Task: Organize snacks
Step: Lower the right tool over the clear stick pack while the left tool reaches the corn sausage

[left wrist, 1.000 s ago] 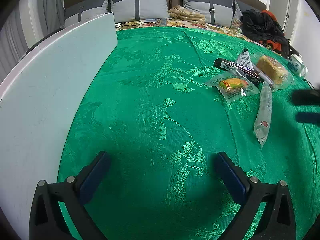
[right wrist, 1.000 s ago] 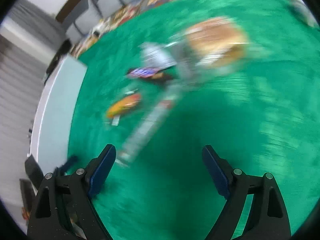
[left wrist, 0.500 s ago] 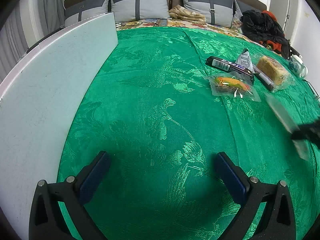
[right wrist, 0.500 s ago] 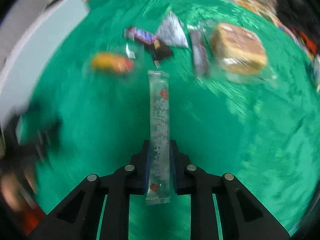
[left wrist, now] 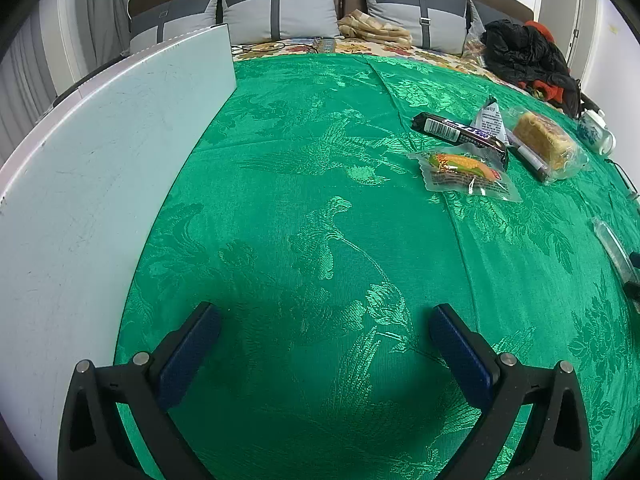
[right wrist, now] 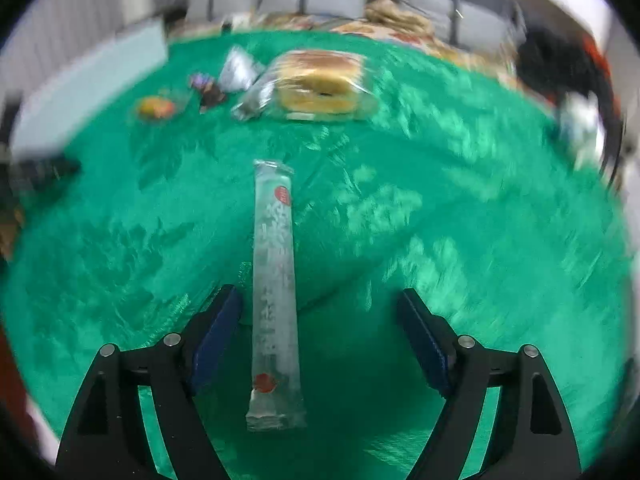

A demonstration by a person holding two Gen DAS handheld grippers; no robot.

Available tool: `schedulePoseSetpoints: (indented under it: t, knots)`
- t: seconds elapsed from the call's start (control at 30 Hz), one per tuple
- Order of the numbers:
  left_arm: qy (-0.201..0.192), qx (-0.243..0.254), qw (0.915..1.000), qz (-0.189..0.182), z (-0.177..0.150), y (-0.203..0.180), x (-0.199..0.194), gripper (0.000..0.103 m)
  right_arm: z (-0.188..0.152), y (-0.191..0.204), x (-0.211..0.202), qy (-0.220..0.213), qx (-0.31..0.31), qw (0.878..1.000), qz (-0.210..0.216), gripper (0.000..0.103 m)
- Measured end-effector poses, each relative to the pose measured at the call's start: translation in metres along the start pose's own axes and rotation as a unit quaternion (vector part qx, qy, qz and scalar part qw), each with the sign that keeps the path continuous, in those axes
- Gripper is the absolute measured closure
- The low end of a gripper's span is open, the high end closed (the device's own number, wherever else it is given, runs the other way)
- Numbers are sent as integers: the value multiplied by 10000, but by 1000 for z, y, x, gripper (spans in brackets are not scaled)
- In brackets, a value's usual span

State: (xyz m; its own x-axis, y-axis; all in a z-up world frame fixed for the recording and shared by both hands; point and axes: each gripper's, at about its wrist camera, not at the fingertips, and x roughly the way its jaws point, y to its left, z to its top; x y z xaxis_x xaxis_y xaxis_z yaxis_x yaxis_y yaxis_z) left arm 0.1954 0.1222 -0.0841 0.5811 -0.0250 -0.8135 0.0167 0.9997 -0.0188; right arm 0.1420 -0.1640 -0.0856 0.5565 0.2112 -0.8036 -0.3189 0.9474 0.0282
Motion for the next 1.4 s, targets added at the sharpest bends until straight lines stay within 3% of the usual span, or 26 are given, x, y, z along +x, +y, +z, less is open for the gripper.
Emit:
schedulePoseSetpoints:
  t: [0.07,0.23,0.53,0.6,0.67,0.73,0.87,1.0,1.07,1.1,1.13,1.2,1.37,1.4]
  knots:
    - [1,0,10000,0,0,0,0,0,-9,-2,-6,-201,53,9998,-23,17]
    - [2,-1,10000,-1,1,-1,0,0,-9,-2,-4,-136,-50,9999,-38,11]
    - [15,38,10000,10,3,-1,1,0,-2,-12,1,-125,-48,9999,-15,11]
    - [394,324,9985,-198,15,-8,7,0,-2,-12,2,-125,-48,9999,-16,11]
    - [856,858,9912,-527,37,-27,15,3,-2,-12,2,-125,-48,9999,-15,11]
    - [783,1363,9847,-757,58,-48,14,7,-2,-11,2,-125,-46,9999,-12,11]
    - [495,2379,9680,-631,98,-91,26,7,-2,-12,2,-125,-47,9999,-13,11]
    - [890,2691,9562,-732,112,-109,66,8,-2,-12,2,-124,-48,9999,-14,11]
    - [863,2406,9606,-1092,115,-103,66,20,-3,-10,0,-125,-48,9999,-15,11]
    - [1050,2083,9634,-1320,116,-94,67,28,-3,-9,0,-124,-48,9999,-16,11]
    - [1030,1956,9659,-1345,114,-90,63,42,1,-19,5,-123,-43,9999,-11,11]
    - [1186,1817,9647,-1492,104,-83,52,57,1,-19,7,-124,-40,9999,-7,11]
    - [1620,1762,9550,-1751,77,-91,24,56,0,-17,7,-122,-43,9999,-12,11]
    - [1602,1757,9562,-1706,74,-93,18,48,0,-17,7,-122,-43,9999,-15,11]
